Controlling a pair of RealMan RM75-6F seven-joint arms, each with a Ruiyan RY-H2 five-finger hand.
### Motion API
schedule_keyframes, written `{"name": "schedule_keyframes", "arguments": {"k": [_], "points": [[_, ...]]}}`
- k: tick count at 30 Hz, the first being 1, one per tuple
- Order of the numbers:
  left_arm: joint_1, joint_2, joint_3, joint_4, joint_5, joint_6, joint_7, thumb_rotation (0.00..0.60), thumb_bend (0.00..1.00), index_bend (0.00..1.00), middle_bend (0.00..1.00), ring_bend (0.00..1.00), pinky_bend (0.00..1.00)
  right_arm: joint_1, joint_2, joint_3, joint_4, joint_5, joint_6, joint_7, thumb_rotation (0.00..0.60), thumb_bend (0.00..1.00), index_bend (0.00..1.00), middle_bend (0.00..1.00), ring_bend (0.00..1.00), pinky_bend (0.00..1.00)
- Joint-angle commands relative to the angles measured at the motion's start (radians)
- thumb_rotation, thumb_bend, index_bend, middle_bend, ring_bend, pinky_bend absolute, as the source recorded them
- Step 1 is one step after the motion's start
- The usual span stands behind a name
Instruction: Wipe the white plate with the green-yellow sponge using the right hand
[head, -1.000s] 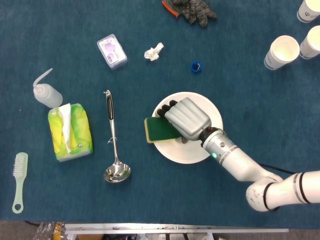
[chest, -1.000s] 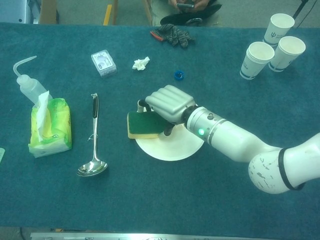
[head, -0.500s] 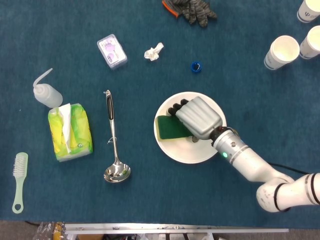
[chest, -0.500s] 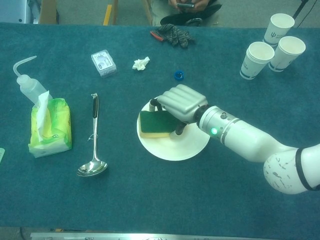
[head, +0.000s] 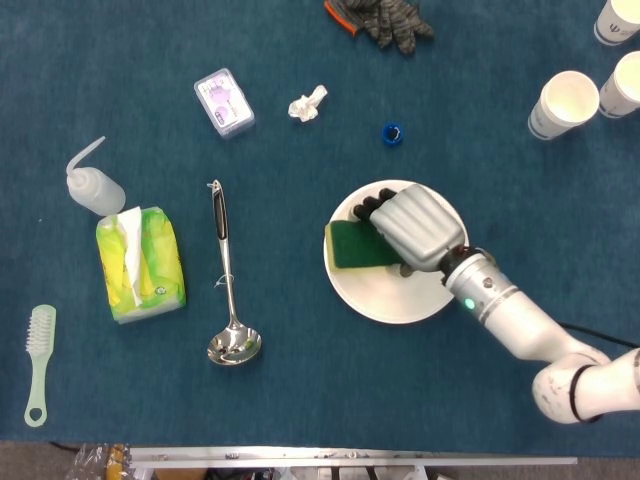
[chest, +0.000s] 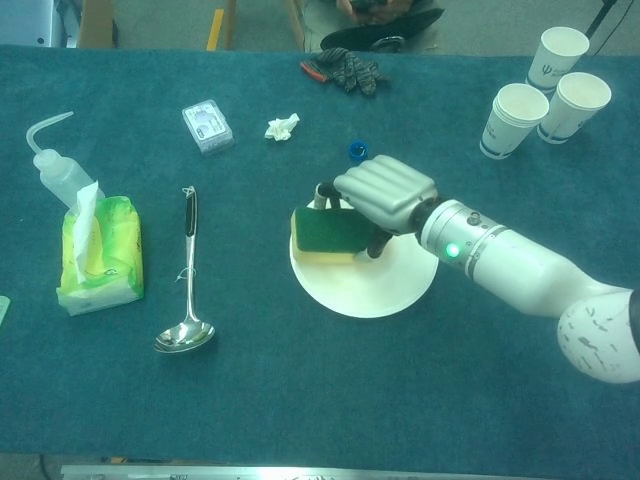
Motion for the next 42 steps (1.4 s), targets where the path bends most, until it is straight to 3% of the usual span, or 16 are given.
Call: {"name": "schedule_keyframes", "arguments": {"k": [1, 14, 28, 42], "points": [[-0.001, 0.000, 0.001, 0.000, 0.001, -0.002, 0.001, 0.600, 0.49, 0.33, 0.27, 0.20, 0.13, -0.007, 0.026, -0.002, -0.022, -0.011, 0.009, -0.005, 0.600, 0.18, 0.41, 0.40, 0.36, 0.62], [-0.009, -0.009, 0.001, 0.008, -0.002, -0.017, 0.000, 0.600, 0.49, 0.33, 0.27, 0.20, 0.13, -0.026, 0.036, -0.038, 0.000, 0.000, -0.016, -0.024, 0.600, 0.18, 0.41, 0.40, 0.36, 0.62], [-0.003, -0.008, 0.000, 0.019, -0.010, -0.009, -0.016, 0.600, 0.49, 0.33, 0.27, 0.20, 0.13, -0.003, -0.061, 0.005, 0.071, -0.009, -0.042, -0.010, 0.600, 0.18, 0.41, 0.40, 0.36, 0.62], [0.001, -0.005, 0.002, 0.023, -0.007, -0.002, -0.024, 0.600, 0.49, 0.33, 0.27, 0.20, 0.13, -0.002, -0.093, 0.033, 0.086, -0.033, -0.025, 0.016, 0.600, 0.18, 0.41, 0.40, 0.36, 0.62]]}}
